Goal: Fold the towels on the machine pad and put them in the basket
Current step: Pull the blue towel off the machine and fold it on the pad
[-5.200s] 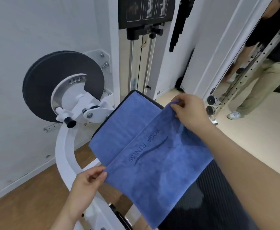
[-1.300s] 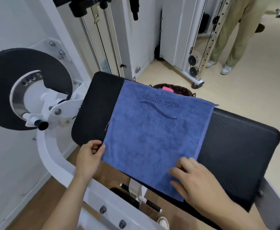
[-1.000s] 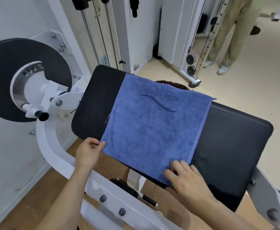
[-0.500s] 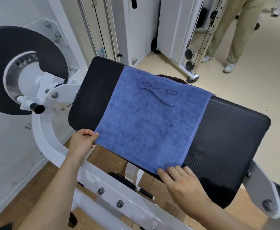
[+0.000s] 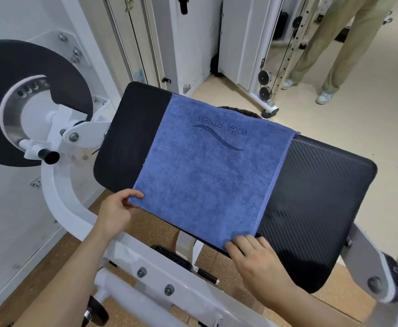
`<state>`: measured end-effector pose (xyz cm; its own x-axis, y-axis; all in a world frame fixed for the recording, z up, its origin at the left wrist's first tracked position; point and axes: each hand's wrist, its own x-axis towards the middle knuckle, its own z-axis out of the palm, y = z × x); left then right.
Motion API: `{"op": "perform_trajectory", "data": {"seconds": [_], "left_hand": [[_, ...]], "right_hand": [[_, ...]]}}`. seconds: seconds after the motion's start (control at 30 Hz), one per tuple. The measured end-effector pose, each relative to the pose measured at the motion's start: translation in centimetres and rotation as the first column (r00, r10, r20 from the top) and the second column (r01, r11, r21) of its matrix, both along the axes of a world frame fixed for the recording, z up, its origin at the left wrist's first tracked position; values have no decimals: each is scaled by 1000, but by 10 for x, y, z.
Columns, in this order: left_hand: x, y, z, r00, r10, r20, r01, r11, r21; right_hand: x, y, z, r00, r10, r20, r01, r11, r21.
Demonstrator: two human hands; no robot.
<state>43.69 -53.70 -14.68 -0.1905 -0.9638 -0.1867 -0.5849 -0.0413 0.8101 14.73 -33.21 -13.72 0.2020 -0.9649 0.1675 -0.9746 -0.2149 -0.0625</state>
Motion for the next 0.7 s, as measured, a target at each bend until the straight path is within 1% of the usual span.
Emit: {"op": "perform_trajectory", "data": {"seconds": [0.1,0.17,0.27,0.3,0.37,0.4,0.47,0.5,0.53,0.63,0.7], "left_hand": [[-4,2,0,997,27,72,-20,995,-98],[-5,3,2,994,53,92,-41,991,-131],[-3,0,7,993,9,119,7,992,-127],[-1,-1,11,990,-28,136,42,994,-105],[4,-7,28,986,-98,133,105,994,-44],[7,-11,39,986,-126,111,129,991,-24],[12,-22,64,985,-165,56,166,986,-3],[13,-28,77,984,-179,28,179,984,3],[11,-35,87,983,-181,-6,181,983,5],[-8,-58,108,983,-117,-139,114,993,-26],[-32,-74,117,977,-100,-188,91,994,-57]], "right_hand": [[1,-2,4,1000,-19,6,19,1000,24],[3,-3,8,998,-45,37,43,997,71],[6,-5,17,990,-109,87,88,971,222],[6,-8,22,976,-164,145,115,947,299],[2,-16,40,905,-298,304,132,876,464],[-2,-21,52,837,-366,405,109,839,533],[-18,-33,77,689,-473,549,78,802,593],[-27,-39,89,623,-514,590,71,789,611],[-36,-45,98,580,-538,612,74,783,618],[-61,-64,126,522,-551,651,131,806,577],[-76,-77,140,513,-533,673,211,838,504]]}}
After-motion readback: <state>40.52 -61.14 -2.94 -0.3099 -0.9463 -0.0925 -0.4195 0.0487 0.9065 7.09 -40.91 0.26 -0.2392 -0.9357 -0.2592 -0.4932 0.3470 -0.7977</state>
